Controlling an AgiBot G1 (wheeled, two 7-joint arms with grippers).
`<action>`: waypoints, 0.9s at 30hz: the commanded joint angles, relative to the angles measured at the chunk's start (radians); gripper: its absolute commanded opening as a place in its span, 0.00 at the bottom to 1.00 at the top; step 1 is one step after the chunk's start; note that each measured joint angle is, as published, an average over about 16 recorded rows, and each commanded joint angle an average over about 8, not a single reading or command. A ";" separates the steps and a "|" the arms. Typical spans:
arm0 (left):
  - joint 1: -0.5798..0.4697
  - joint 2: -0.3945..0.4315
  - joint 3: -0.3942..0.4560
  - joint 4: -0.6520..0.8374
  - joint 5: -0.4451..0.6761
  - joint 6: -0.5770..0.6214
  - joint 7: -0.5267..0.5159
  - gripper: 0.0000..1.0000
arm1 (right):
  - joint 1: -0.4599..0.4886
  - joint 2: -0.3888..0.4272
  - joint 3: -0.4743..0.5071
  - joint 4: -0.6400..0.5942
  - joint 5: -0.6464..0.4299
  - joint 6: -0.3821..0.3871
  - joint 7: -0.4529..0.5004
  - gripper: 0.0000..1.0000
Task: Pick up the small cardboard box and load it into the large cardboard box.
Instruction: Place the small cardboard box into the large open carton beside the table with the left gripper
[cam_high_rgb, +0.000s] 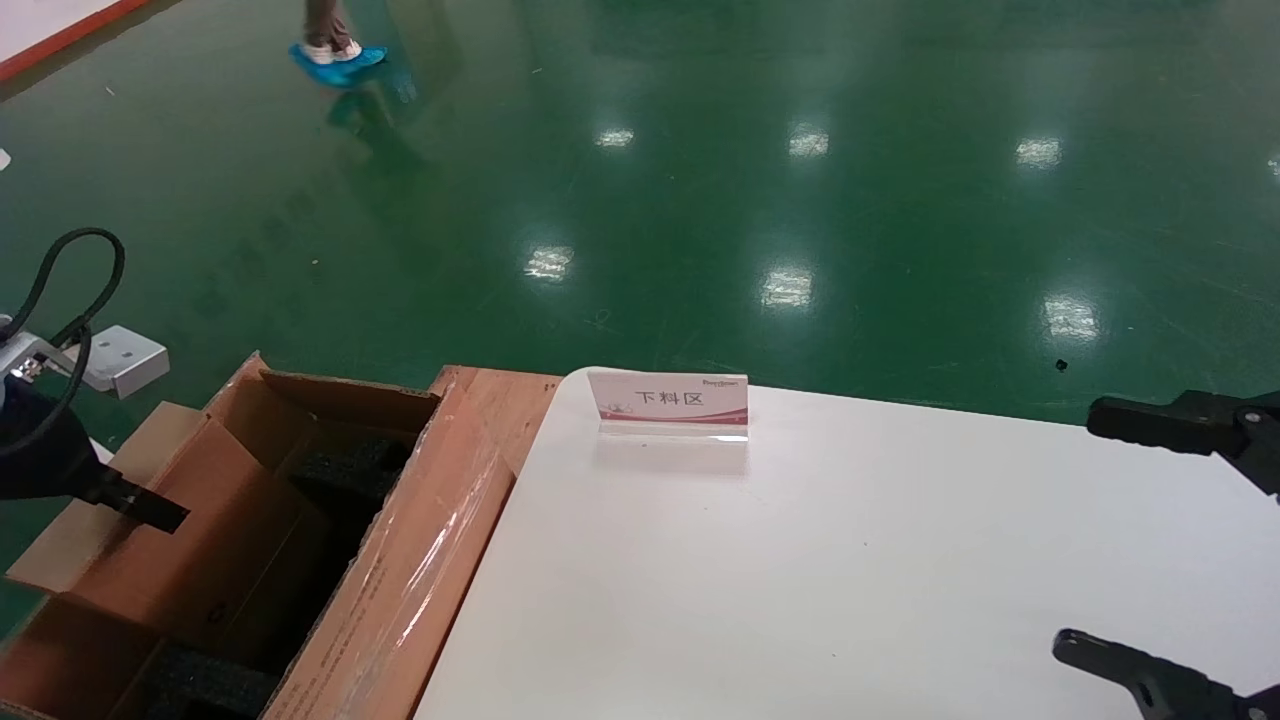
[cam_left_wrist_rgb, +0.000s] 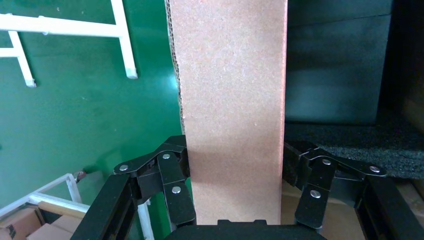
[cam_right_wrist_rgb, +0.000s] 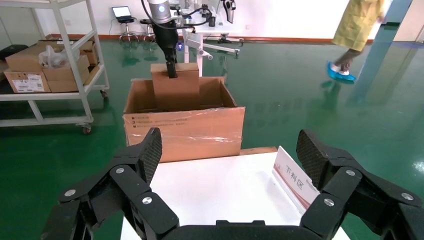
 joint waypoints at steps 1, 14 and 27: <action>0.012 0.002 0.003 0.007 -0.002 -0.011 -0.002 0.00 | 0.000 0.000 0.000 0.000 0.000 0.000 0.000 1.00; 0.092 0.013 0.018 0.077 -0.033 -0.067 0.023 0.00 | 0.000 0.000 -0.001 0.000 0.001 0.000 0.000 1.00; 0.164 0.040 0.026 0.152 -0.080 -0.095 0.050 0.36 | 0.000 0.001 -0.001 0.000 0.001 0.001 -0.001 1.00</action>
